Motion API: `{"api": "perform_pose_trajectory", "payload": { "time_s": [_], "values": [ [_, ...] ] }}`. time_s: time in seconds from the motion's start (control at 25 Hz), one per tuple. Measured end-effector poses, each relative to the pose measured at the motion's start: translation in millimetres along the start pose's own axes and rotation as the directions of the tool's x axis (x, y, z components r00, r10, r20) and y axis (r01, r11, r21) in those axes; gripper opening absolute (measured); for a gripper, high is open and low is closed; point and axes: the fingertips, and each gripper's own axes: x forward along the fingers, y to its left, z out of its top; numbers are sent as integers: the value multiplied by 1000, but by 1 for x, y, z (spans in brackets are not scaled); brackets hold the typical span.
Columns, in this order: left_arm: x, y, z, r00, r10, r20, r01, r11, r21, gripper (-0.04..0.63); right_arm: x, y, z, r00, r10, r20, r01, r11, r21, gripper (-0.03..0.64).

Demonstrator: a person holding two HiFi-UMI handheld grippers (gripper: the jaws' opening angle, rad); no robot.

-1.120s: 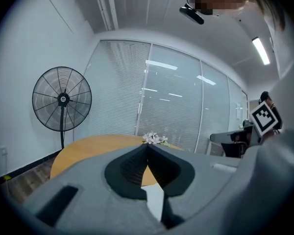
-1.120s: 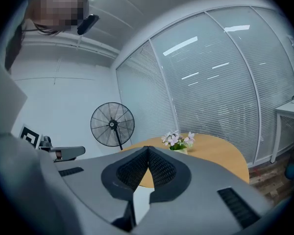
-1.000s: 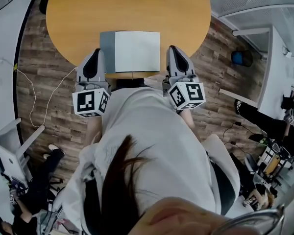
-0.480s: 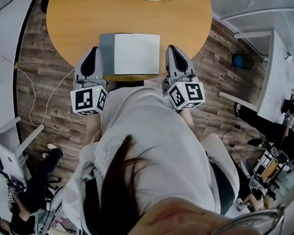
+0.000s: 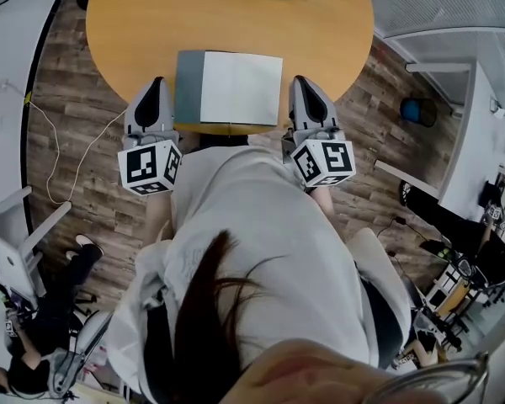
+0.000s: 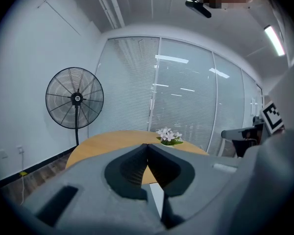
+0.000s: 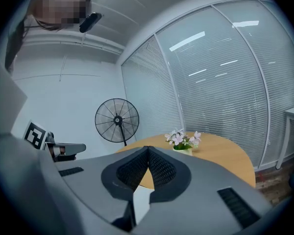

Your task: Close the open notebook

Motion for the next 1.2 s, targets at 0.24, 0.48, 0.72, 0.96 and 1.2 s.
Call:
{"api": "perform_pose_trajectory", "payload": {
  "time_s": [0.24, 0.48, 0.72, 0.96, 1.2],
  "values": [
    [-2, 7, -34, 994, -4, -105, -3, 998, -66, 11, 2, 7, -8, 999, 16, -35, -16, 1000, 2, 3],
    [-9, 5, -89, 962, -77, -263, 55, 994, -90, 91, -1, 20, -21, 997, 24, -77, -24, 1000, 4, 3],
    [-16, 14, -139, 915, -117, -387, 75, 990, -124, 121, -2, 24, -34, 992, -4, -124, 3, 1000, -4, 3],
    [-20, 18, -188, 855, -179, -487, 102, 978, -181, 181, -3, 35, -47, 988, -23, -150, 23, 1000, -2, 3],
    [-20, 9, -224, 802, -271, -532, 142, 952, -271, 242, -5, 53, -57, 985, -28, -169, 27, 1000, -6, 3]
  ]
}}
